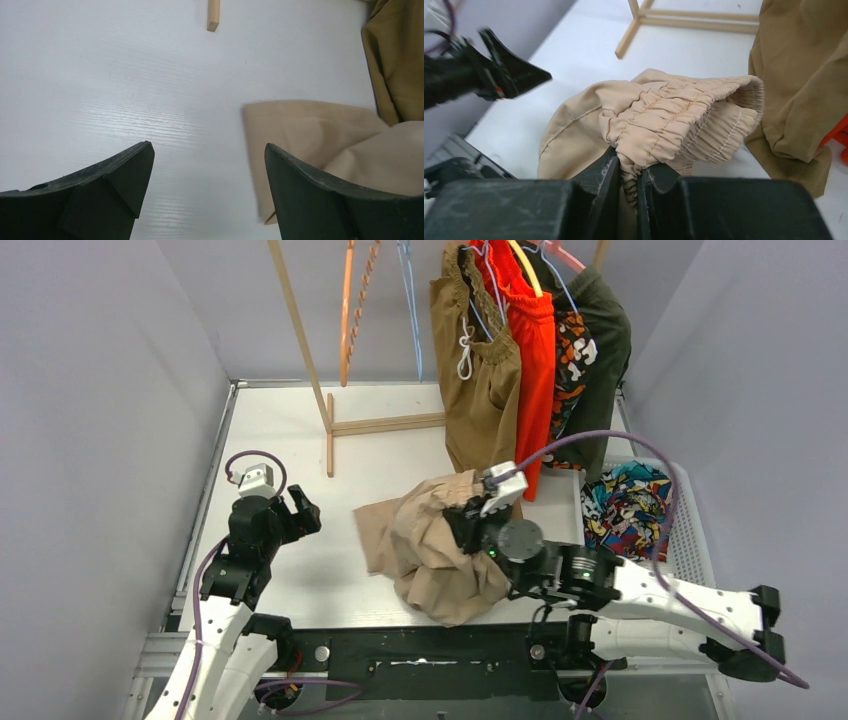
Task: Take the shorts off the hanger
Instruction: Adjust the shorts at the center of the board.
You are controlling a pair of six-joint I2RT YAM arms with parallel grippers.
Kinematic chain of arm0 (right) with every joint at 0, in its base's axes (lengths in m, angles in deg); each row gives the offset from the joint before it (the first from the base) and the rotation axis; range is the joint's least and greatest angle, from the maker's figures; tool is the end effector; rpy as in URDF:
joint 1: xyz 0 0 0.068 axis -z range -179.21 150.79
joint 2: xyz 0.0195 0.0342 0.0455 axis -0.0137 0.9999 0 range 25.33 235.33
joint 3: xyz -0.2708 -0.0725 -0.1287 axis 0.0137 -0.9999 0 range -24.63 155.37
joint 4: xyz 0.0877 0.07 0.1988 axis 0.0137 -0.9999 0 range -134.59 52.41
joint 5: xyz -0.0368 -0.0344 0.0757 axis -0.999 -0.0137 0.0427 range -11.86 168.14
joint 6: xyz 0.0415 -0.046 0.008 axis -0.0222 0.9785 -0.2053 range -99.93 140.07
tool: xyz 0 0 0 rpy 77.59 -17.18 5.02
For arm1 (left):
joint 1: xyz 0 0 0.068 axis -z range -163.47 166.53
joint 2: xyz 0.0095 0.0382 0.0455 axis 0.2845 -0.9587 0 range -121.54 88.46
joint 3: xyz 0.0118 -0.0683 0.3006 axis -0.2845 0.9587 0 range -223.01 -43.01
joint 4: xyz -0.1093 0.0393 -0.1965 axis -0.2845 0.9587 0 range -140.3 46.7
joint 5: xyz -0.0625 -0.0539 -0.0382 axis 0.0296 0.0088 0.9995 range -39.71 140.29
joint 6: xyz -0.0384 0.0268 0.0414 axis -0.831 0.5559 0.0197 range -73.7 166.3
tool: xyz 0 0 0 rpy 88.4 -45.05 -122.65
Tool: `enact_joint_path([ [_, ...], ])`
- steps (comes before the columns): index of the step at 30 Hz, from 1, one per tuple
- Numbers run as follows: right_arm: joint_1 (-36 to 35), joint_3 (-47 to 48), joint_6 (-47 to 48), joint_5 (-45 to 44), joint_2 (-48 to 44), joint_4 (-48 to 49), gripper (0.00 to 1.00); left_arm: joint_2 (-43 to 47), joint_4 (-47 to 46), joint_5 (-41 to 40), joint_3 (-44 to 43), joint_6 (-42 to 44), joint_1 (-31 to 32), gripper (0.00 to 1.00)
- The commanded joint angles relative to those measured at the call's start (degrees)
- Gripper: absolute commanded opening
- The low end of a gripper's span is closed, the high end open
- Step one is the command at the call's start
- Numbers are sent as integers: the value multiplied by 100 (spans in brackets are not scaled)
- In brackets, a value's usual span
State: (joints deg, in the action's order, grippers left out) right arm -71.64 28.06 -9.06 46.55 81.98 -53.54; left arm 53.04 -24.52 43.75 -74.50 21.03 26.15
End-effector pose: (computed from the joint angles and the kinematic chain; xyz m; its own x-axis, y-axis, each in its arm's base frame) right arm 0.0766 0.1595 0.3711 -0.4127 0.0702 -0.9082 -0.5294 0.7929 0.3019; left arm 0.0927 -0.0103 0.2731 -0.4711 -0.3503 -0.8096 -0.1467 0.9361 -0.3197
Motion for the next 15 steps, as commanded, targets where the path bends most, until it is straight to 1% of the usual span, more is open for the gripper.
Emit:
enact_joint_path([
  [1, 61, -11, 107, -261, -793, -32, 6, 13, -402, 120, -43, 69, -38, 82],
  [2, 126, 17, -309, -440, -810, -271, 9, 2, -394, 130, -50, 74, -40, 82],
  [3, 220, 13, -762, -669, -790, -525, 7, 0, -390, 123, -55, 75, -40, 82],
  [4, 333, -30, -1082, -718, -726, -678, 4, 7, -381, 101, -51, 76, -40, 82],
  [5, 460, -145, -1186, -519, -633, -621, 1, 21, -388, 95, -51, 76, -40, 82],
  [7, 610, -491, -1172, 490, -359, 67, 0, 44, -394, 81, -43, 76, -48, 82],
  [8, 629, -636, -1174, 842, -131, 447, 0, 45, -396, 76, -36, 76, -49, 82],
  [10, 610, -678, -1158, 1259, 470, 913, 0, 29, -403, 98, -33, 76, -49, 82],
  [11, 596, -584, -1148, 1307, 836, 894, 0, 12, -400, 106, -41, 76, -49, 82],
  [12, 590, -438, -1159, 1317, 1239, 704, 1, -2, -406, 111, -42, 83, -49, 82],
  [13, 625, -150, -1235, 1259, 1719, 290, 2, -7, -399, 121, -46, 84, -59, 82],
  [14, 656, 212, -1425, 1052, 2150, -355, 6, -4, -394, 121, -49, 84, -58, 82],
  [15, 674, 557, -1732, 779, 2595, -1013, 14, 4, -384, 117, -51, 77, -58, 82],
])
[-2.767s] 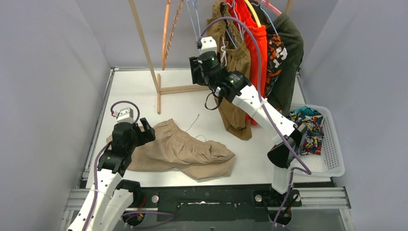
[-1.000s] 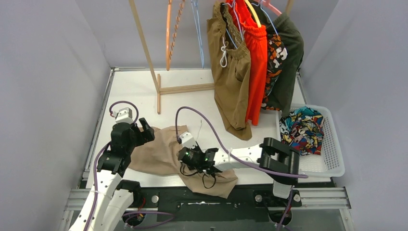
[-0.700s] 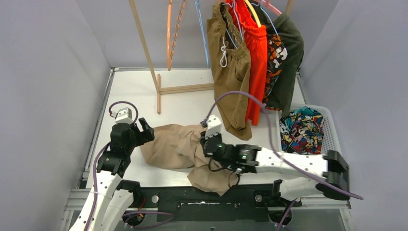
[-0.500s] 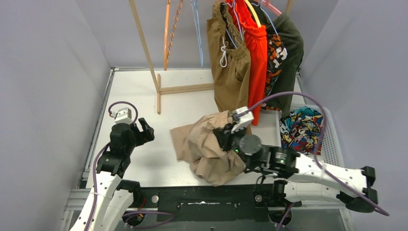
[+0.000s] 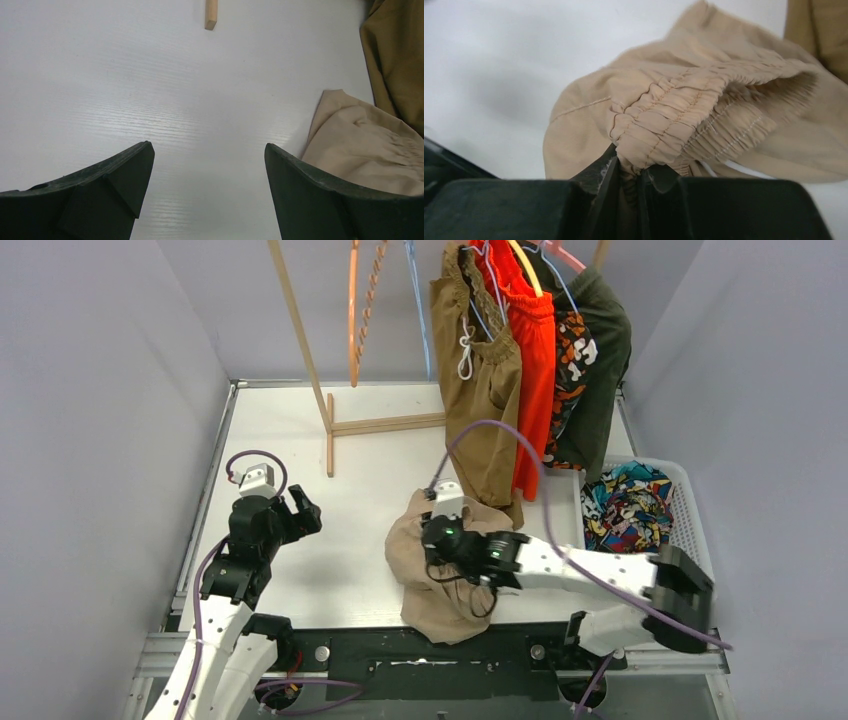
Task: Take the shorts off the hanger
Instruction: Adjust the shorts at the center of the board, then pick up the shorts at the center of the board.
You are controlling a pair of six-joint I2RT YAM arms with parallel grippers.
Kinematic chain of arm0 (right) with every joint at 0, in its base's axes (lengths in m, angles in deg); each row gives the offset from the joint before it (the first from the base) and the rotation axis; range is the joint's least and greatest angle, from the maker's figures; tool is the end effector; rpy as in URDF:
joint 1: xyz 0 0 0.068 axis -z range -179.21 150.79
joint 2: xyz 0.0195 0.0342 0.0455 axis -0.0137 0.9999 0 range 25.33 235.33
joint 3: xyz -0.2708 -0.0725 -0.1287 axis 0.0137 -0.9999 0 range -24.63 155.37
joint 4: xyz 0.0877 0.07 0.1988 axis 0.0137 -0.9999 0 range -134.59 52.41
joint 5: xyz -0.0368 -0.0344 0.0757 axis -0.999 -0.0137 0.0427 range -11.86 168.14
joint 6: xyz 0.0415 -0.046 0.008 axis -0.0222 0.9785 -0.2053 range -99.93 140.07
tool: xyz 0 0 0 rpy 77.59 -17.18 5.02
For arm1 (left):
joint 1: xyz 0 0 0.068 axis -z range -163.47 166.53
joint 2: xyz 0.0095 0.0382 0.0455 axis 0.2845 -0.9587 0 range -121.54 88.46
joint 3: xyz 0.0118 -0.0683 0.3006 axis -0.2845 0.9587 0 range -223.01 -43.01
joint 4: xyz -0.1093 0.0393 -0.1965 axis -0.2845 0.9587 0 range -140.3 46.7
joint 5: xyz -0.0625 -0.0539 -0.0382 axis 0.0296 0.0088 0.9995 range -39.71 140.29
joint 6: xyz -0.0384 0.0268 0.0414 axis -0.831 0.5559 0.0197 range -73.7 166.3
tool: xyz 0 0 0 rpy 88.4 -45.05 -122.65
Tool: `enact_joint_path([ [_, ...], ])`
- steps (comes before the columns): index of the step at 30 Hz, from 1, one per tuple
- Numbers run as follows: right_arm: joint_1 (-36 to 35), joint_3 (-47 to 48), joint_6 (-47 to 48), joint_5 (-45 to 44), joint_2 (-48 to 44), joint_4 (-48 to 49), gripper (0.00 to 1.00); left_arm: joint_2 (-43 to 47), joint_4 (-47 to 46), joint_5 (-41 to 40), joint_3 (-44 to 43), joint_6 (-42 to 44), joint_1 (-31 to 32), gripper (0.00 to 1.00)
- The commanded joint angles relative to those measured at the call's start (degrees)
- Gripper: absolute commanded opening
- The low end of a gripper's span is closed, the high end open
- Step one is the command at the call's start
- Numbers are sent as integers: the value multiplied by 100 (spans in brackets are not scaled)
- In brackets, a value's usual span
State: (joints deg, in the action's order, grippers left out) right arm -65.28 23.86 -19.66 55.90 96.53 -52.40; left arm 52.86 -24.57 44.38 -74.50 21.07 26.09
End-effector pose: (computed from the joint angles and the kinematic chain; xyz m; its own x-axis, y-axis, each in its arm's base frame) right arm 0.1109 0.2055 0.3008 -0.6529 -0.0127 -0.7573 -0.3991 0.8556 0.3297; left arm 0.0933 -0.0108 0.2730 -0.4767 -0.3497 -0.8065 -0.1395 0.9360 -0.3233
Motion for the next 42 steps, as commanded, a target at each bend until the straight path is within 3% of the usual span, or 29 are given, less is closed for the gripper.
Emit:
enact_joint_path([
  [1, 21, 1267, -943, -424, 1571, -1649, 25, 38, -367, 39, -53, 64, -51, 82],
  [3, -111, 1557, -1415, -858, 1804, -2161, 61, 60, -363, 10, -49, 58, -47, 82],
  [6, -180, 1501, -1692, -934, 1635, -2092, 84, 46, -380, -6, -31, 54, -49, 82],
  [12, -124, 1417, -2426, -1167, 1415, -2567, 90, 94, -376, -54, -25, 45, -60, 82],
  [13, -123, 1425, -2436, -1152, 1457, -2581, 100, 104, -380, -65, -18, 45, -62, 82],
  [15, -117, 1565, -2417, -1092, 1663, -2766, 98, 101, -378, -61, -16, 45, -60, 82],
  [18, -40, 1777, -3116, -1228, 2175, -3386, 98, 93, -372, -84, -27, 36, -60, 82],
  [23, 520, 906, -2537, 110, 2655, -1515, 98, 186, -274, -304, -60, -49, -69, 82],
  [25, 538, 741, -2466, 352, 2876, -1220, 98, 164, -262, -310, -56, -60, -69, 82],
  [27, 420, 803, -2536, 145, 3151, -1444, 78, 141, -269, -310, -51, -69, -69, 82],
  [28, 311, 921, -2579, -34, 3283, -1627, 59, 141, -271, -312, -51, -69, -69, 82],
  [31, -56, 1302, -2640, -585, 3497, -2233, 29, 170, -278, -331, -38, -69, -77, 82],
  [34, -539, 1763, -2544, -1513, 3052, -2859, 1, 193, -297, -354, -24, -69, -93, 82],
  [38, -1389, 2218, -1956, -3004, 1813, -2856, 0, 274, -92, -617, -187, -140, -104, 82],
  [42, -1499, 2552, -1552, -3512, 940, -3257, 0, 163, -110, -646, -183, -166, -99, 82],
])
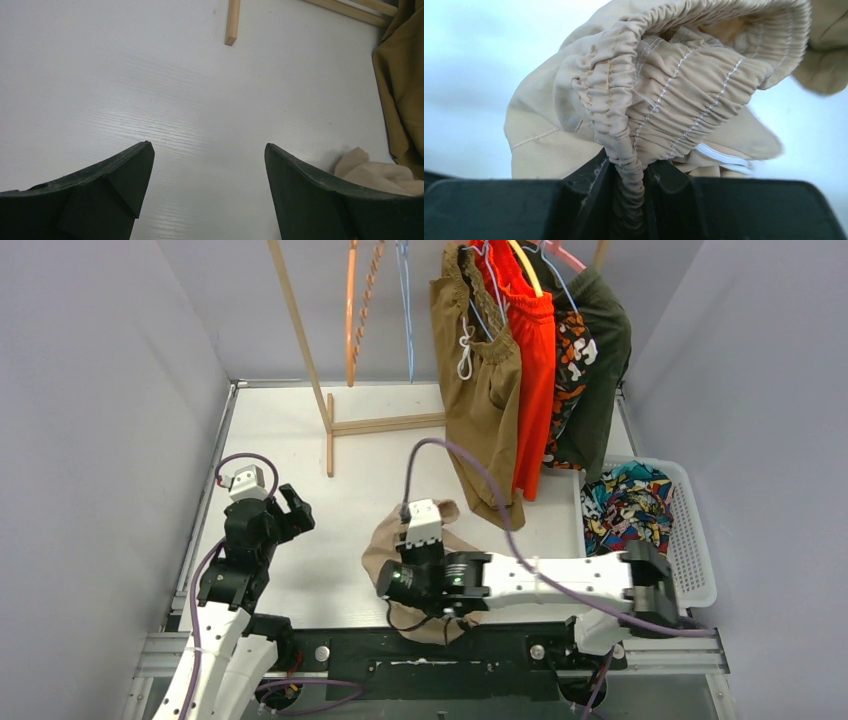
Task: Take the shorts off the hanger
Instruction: Pick up the shorts at the center of the board.
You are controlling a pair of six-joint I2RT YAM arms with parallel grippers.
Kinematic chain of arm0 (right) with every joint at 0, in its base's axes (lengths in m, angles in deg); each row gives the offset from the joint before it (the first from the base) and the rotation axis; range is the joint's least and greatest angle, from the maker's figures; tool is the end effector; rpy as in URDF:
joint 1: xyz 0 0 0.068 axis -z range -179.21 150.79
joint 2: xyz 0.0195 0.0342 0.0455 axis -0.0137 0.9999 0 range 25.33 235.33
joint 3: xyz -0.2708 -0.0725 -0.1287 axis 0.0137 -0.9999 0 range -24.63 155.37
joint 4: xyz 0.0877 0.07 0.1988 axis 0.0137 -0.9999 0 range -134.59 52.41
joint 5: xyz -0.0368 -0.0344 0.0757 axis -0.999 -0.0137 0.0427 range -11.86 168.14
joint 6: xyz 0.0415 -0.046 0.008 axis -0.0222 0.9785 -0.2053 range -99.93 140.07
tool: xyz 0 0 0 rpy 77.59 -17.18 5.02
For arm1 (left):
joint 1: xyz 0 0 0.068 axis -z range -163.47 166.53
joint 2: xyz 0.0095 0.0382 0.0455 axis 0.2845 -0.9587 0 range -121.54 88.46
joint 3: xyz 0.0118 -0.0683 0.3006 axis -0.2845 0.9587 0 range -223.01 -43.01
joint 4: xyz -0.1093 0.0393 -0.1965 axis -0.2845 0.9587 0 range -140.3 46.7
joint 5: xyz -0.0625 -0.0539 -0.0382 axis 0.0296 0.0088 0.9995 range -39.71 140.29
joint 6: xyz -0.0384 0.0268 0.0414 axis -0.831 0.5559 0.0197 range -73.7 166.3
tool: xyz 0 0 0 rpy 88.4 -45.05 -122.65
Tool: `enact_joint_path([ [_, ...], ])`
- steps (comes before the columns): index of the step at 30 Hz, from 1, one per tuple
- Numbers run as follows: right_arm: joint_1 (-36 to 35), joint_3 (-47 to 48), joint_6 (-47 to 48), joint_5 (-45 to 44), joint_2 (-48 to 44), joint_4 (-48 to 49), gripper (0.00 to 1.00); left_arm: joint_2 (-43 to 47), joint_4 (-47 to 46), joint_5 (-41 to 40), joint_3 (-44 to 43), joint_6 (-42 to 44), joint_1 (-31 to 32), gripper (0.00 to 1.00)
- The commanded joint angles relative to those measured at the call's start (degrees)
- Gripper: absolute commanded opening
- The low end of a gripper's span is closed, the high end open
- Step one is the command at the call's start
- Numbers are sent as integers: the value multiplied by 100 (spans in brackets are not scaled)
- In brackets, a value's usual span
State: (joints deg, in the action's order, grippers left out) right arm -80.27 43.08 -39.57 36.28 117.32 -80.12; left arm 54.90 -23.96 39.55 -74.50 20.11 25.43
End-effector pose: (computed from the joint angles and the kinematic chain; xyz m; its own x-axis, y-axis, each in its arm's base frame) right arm 0.0763 0.2804 0.2821 -0.6718 -0.1350 -0.7283 -0.2279 0.9732 0.0298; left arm 0.0872 -0.0047 0.2746 -0.4174 -0.3735 -0.8284 -0.2165 0.9262 -0.3086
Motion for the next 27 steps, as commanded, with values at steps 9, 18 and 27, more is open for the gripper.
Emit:
enact_joint_path([
  [9, -30, 959, -1290, -2601, -2291, -2969, 0, -76, -113, -94, -292, -16, -38, 82],
  [18, 879, 555, -2568, -2131, -2576, -3957, 0, -163, -89, -87, -324, -17, -38, 82],
  [27, 3129, 804, -1113, -2263, -3122, -3545, 0, -224, -163, -5, -271, -11, -62, 82],
])
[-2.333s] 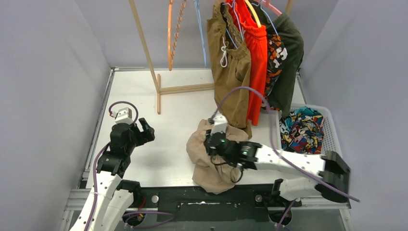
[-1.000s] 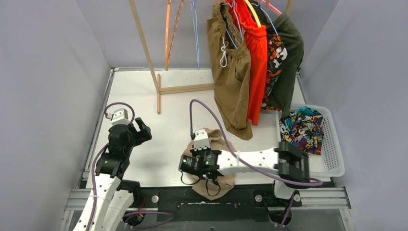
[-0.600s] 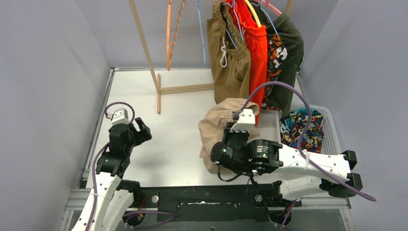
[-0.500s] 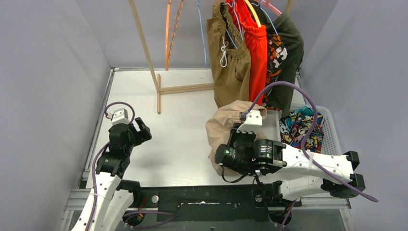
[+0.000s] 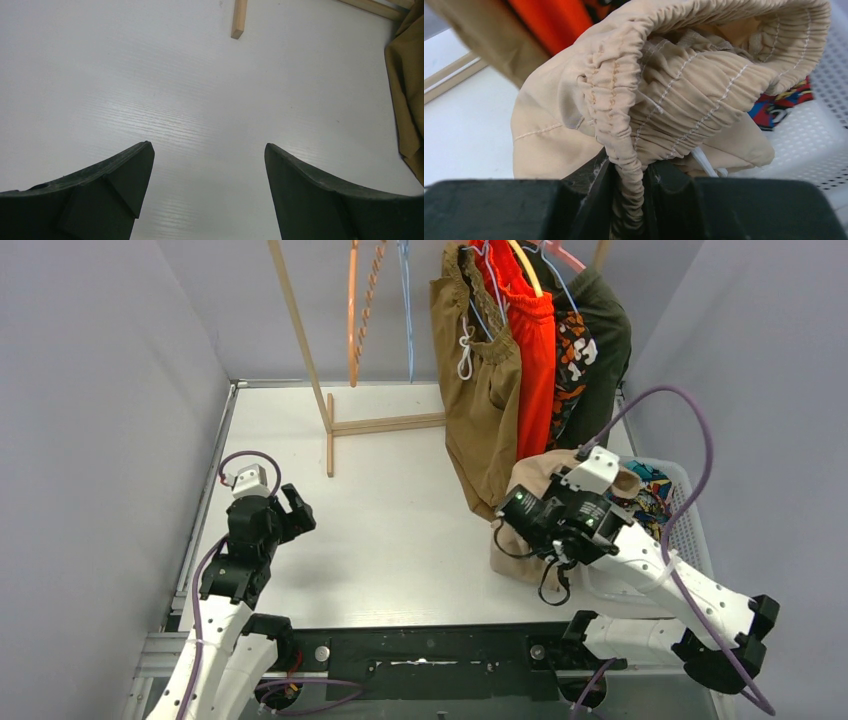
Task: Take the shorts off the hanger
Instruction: Pick up the shorts at the center of the board, then place the shorts in the basket.
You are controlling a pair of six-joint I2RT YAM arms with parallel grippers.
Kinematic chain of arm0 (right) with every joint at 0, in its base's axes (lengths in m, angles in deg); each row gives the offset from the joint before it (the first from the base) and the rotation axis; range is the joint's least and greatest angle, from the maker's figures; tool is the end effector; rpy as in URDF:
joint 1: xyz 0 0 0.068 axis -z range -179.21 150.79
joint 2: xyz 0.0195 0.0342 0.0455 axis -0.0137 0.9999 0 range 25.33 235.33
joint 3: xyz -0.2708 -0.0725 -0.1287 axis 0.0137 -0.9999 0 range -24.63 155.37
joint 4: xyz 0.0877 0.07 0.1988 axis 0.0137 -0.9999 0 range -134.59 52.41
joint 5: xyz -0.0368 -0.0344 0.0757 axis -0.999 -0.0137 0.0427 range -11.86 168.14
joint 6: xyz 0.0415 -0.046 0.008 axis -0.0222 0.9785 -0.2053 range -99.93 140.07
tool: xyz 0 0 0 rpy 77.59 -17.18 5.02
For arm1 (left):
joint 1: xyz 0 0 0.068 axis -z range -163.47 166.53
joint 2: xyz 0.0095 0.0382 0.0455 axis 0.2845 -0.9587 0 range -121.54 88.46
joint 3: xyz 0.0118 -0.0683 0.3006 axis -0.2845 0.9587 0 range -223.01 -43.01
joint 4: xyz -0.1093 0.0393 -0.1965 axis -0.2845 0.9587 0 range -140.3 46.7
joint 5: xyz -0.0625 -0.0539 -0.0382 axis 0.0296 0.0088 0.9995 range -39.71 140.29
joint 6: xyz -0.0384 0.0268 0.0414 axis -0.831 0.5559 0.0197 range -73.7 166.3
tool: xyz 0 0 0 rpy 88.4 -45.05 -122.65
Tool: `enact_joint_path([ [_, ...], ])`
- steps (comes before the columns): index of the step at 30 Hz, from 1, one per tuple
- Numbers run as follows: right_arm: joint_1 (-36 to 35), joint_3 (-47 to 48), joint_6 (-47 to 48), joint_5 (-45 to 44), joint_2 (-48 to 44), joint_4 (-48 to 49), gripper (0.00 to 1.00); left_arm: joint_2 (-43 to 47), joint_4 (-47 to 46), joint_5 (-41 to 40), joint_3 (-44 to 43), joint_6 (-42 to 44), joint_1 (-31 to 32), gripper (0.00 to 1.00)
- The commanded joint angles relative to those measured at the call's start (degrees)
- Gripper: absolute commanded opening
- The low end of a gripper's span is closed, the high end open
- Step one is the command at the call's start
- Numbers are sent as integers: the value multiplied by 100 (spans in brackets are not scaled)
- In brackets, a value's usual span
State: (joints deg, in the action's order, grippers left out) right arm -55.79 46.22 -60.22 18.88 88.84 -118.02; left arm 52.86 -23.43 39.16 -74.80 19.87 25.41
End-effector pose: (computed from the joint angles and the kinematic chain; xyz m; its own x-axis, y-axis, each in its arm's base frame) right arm 0.0970 0.0728 0.3748 -0.3736 0.3485 -0.8596 0.4707 0.8698 0.1480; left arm 0.0924 -0.0052 0.2729 -0.4458 -0.3724 -0.8140 -0.2357 0.9261 -0.2945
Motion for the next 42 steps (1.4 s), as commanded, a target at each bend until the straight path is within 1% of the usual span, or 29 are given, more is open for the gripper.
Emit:
enact_joint_path([
  [1, 977, 604, 1421, -503, -259, 412, 0, -32, -228, 44, -237, 15, -69, 82],
  [3, 1460, 809, 2059, -491, -197, 599, 0, -48, -258, 82, -223, 45, -115, 82],
  [6, 2336, 1033, 3215, -332, -204, 1246, 0, -62, -253, 97, -222, 42, -198, 82],
  [8, 3053, 997, 4270, 159, -307, 2139, 0, -79, -259, 111, -222, 42, -227, 82],
  [10, 3826, 1006, 5088, 993, -340, 2757, 0, -115, -274, 129, -225, 50, -238, 82],
  [11, 4181, 1099, 5243, 1458, -288, 2875, 0, -133, -283, 164, -224, 63, -240, 82],
  [13, 4653, 1479, 5476, 1855, -120, 2972, 0, -170, -300, 237, -222, 76, -247, 82],
  [18, 5379, 2556, 5997, 2049, 546, 2971, 0, -206, -320, 302, -227, 94, -264, 82],
  [22, 5917, 3088, 6205, 2421, 772, 2864, 0, -195, -315, 320, -223, 112, -265, 82],
  [23, 5988, 3086, 6209, 2578, 739, 2922, 0, -185, -310, 322, -222, 106, -266, 82],
  [25, 6018, 2758, 6204, 2914, 597, 3044, 0, -177, -326, 320, -210, 116, -264, 81],
  [26, 6031, 2447, 6171, 3000, 520, 3079, 0, -172, -338, 328, -208, 113, -273, 82],
  [29, 6092, 1294, 5944, 3158, 302, 3212, 0, -158, -366, 352, -187, 121, -274, 82],
  [32, 6376, -49, 5566, 3559, 151, 3521, 0, -188, -370, 378, -192, 133, -286, 82],
  [36, 6608, -1265, 4958, 3481, 31, 3769, 1, -204, -367, 411, -187, 139, -282, 81],
  [38, 6904, -1540, 4907, 3609, 110, 3906, 1, -200, -371, 423, -180, 138, -282, 82],
  [40, 7075, -1436, 4941, 3591, 201, 3812, 0, -210, -376, 433, -170, 139, -282, 82],
  [42, 7142, -1182, 5211, 3500, 198, 3848, 0, -211, -376, 445, -170, 139, -282, 82],
])
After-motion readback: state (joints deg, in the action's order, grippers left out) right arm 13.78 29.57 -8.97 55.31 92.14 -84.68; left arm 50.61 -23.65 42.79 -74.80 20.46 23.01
